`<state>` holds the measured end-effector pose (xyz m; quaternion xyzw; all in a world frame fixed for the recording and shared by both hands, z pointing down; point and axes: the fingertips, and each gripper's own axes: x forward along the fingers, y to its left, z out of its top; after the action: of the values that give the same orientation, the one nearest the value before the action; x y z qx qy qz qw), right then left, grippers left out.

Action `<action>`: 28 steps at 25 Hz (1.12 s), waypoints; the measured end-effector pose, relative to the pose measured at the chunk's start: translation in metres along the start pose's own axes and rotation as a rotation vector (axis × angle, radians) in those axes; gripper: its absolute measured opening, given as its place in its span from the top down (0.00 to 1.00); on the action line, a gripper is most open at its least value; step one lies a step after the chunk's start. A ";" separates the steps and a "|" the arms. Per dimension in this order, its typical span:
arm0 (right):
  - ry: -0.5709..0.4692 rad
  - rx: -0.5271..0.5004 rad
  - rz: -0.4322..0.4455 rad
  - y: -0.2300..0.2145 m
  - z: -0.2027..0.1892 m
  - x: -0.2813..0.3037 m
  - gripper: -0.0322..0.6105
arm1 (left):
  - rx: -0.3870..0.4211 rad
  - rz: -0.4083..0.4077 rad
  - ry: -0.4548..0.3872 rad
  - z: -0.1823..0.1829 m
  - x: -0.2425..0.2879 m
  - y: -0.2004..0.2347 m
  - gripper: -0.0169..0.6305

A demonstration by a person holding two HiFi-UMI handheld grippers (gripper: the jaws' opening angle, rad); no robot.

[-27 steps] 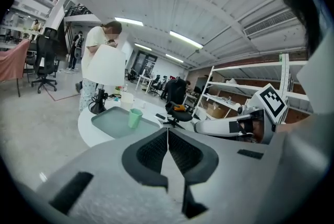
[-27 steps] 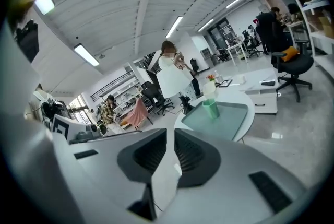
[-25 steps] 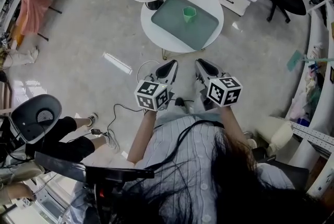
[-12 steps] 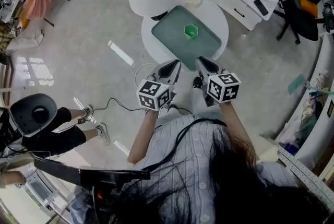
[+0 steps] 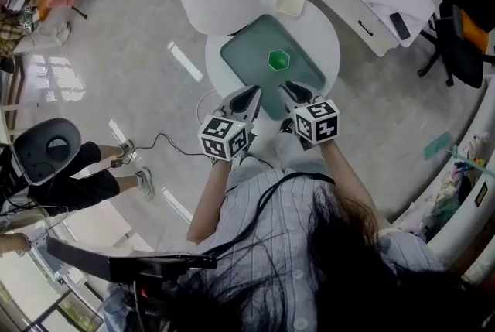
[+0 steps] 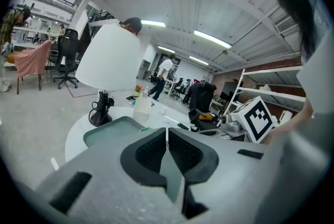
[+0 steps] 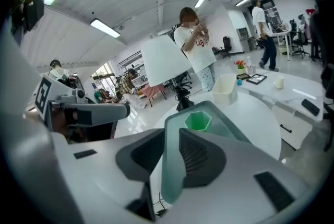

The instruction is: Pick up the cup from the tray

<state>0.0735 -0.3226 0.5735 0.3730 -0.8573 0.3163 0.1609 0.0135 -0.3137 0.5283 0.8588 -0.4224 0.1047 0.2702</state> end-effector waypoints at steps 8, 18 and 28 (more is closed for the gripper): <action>0.116 -0.072 0.036 -0.033 -0.015 0.043 0.77 | -0.029 0.064 0.001 0.005 0.021 0.020 0.95; 0.257 -0.127 0.029 -0.067 -0.049 0.080 0.52 | -0.047 0.094 0.010 0.002 0.032 0.023 0.95; 0.249 -0.313 0.005 -0.072 -0.043 0.110 0.42 | -0.057 0.095 0.046 -0.013 0.021 0.018 0.95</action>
<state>0.0545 -0.3910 0.6922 0.2994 -0.8703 0.2233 0.3212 0.0136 -0.3297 0.5544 0.8271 -0.4592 0.1253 0.2989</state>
